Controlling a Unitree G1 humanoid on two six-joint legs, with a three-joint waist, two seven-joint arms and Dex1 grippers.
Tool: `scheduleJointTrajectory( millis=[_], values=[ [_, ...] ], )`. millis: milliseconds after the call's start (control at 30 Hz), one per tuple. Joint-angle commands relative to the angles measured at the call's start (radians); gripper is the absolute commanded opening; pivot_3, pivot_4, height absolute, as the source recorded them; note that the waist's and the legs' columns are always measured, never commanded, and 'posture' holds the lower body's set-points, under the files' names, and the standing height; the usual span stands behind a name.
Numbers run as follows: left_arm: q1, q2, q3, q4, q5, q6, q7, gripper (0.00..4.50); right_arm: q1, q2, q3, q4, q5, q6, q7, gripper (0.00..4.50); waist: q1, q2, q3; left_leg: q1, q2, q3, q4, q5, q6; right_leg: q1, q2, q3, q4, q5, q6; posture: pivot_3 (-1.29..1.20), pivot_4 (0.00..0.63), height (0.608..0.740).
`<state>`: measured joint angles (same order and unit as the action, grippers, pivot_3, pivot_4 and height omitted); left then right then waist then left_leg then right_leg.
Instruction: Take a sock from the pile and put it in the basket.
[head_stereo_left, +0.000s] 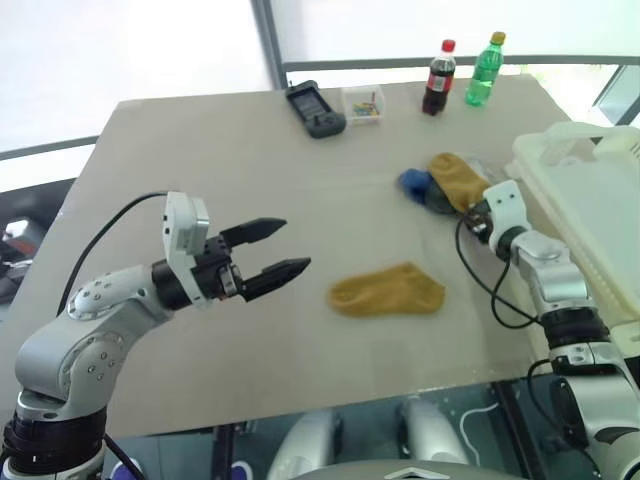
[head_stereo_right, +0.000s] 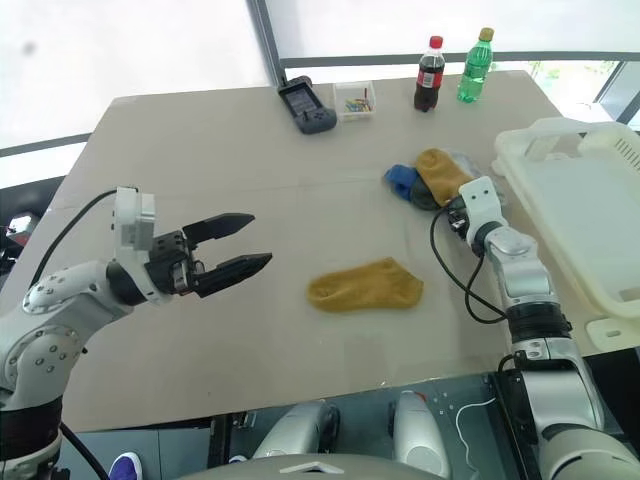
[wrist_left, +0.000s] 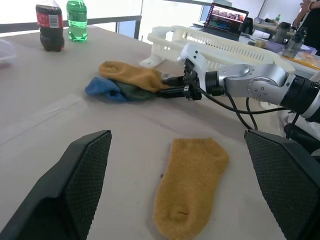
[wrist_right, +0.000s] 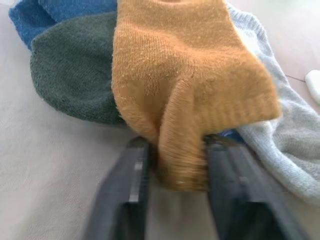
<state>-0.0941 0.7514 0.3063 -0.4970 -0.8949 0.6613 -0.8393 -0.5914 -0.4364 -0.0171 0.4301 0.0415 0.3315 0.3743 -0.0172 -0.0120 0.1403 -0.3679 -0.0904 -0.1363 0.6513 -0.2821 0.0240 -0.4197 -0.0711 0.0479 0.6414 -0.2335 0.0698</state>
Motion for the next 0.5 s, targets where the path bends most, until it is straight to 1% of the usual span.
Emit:
scheduleJointTrajectory(
  millis=[33, 133, 300, 500],
  values=[
    [0.008, -0.003, 0.029, -0.040, -0.007, -0.026, 0.010, 4.50, 0.011, -0.017, -0.021, -0.113, 0.013, 0.011, 0.018, 0.05, 0.000, 0.000, 0.000, 0.000, 0.000, 0.000, 0.000, 0.000, 0.000, 0.000, 0.000, 0.000, 0.000, 0.000, 0.000, 0.00, 0.150, 0.740],
    [0.012, -0.007, 0.023, -0.037, -0.006, -0.032, 0.014, 4.50, 0.047, -0.023, -0.032, -0.220, 0.037, 0.052, 0.041, 0.05, 0.001, 0.000, 0.000, 0.000, 0.000, 0.000, 0.000, 0.000, 0.000, 0.000, 0.000, 0.000, 0.000, 0.000, 0.000, 0.00, 0.150, 0.740],
    [0.016, -0.013, 0.013, -0.027, 0.000, -0.041, 0.012, 4.50, 0.127, -0.036, -0.037, -0.443, 0.119, 0.161, 0.110, 0.05, 0.003, 0.000, 0.000, 0.000, 0.000, 0.000, 0.000, 0.000, 0.000, 0.000, 0.000, 0.000, 0.000, 0.000, 0.000, 0.00, 0.150, 0.740],
    [0.010, -0.022, -0.006, -0.012, 0.009, -0.047, 0.005, 4.50, 0.238, -0.063, 0.006, -0.688, 0.234, 0.289, 0.226, 0.05, 0.004, 0.001, 0.001, 0.000, 0.001, -0.001, 0.000, 0.000, 0.000, 0.000, -0.001, -0.001, 0.000, 0.000, 0.000, 0.00, 0.150, 0.740]
  ],
)
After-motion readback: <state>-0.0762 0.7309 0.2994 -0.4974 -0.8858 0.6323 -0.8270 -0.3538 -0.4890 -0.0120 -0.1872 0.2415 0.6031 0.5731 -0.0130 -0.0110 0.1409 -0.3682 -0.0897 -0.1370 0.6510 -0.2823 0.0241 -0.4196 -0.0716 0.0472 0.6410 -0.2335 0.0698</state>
